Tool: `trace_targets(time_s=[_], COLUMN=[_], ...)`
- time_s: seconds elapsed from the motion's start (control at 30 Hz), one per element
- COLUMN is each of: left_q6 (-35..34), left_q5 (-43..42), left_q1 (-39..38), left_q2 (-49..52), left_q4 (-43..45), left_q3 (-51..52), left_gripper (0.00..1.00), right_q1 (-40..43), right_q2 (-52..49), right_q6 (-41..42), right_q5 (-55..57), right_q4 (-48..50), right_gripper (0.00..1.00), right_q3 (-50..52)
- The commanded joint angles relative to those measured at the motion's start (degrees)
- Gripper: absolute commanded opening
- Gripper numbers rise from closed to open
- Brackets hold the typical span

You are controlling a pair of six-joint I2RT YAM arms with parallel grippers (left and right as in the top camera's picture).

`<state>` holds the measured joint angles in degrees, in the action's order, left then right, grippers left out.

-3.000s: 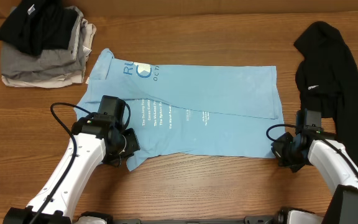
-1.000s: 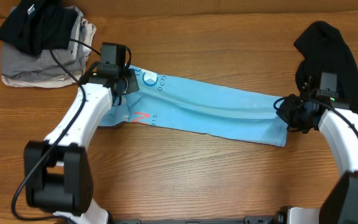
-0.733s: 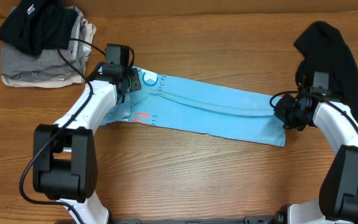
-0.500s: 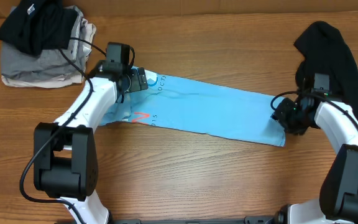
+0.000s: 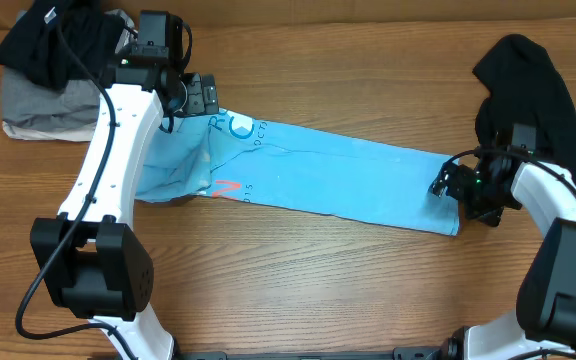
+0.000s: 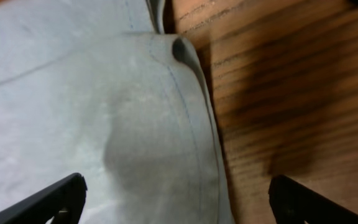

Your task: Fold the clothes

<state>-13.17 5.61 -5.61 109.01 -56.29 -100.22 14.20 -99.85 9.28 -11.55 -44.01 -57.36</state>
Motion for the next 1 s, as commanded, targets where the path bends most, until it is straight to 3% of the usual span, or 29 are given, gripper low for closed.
trace_targets(time_s=[0.0,0.4,0.57,0.73,0.97], left_q6=[1.9,2.1,2.1,2.1,2.1], left_q5=[-0.7,-0.7,-0.7,-0.7,-0.7], left_q1=[0.1,0.1,0.1,0.1,0.1], left_q2=[-0.1,-0.1,-0.1,-0.1,-0.1], left_q4=[-0.7,-0.9,-1.8,-2.2,-2.2], left_q3=[-1.3,-1.2,-1.2,-1.2,-1.2], left_gripper=[1.0,1.0,1.0,1.0,1.0], right_q1=[-0.4,-5.8,-6.5,-5.0,-0.4], right_q2=[-1.7,-2.7,-2.7,-2.7,-2.6], right_q6=[-1.0,4.3,4.5,5.5,5.5], right_q5=[0.4,-1.1,-1.2,-1.2,-1.6], right_q4=[0.7,2.6,3.3,2.8,0.8], right_gripper=[0.93,0.67,0.43,0.04,0.04], right_q3=[2.0,3.0,3.0,3.0,2.9])
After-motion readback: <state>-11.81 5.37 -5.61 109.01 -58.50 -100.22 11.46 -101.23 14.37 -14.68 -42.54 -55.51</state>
